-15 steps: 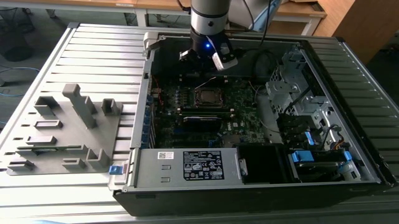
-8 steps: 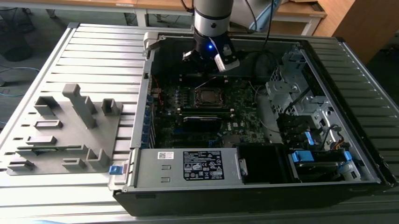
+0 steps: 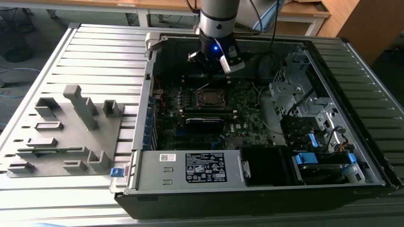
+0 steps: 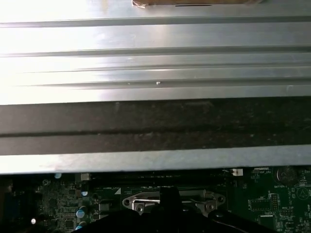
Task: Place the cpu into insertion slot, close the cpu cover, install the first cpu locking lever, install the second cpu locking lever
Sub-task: 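Install the first cpu locking lever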
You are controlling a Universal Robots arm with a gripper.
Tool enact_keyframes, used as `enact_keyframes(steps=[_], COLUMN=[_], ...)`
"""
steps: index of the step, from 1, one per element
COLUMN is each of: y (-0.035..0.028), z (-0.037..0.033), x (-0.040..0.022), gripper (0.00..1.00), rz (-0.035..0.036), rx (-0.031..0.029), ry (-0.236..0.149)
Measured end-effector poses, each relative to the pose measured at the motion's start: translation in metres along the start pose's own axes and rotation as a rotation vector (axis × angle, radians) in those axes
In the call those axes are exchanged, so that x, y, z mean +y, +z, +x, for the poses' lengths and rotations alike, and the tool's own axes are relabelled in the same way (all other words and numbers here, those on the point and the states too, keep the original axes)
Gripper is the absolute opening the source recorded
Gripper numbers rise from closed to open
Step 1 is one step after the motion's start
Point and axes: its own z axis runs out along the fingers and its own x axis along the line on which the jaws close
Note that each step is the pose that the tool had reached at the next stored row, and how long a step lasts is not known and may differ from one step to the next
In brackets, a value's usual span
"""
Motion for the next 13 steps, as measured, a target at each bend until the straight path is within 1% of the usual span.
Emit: enact_keyframes(steps=[9, 10, 13], y=[0.0008, 0.0012, 0.0025], z=[-0.0008, -0.0008, -0.0007], x=[0.0005, 0.0004, 0.0002], gripper=[0.11, 0.11, 0.11], rz=[0.0, -0.0005, -0.0067], rx=[-0.0005, -0.003, -0.0187], ry=[0.001, 0.001, -0.001])
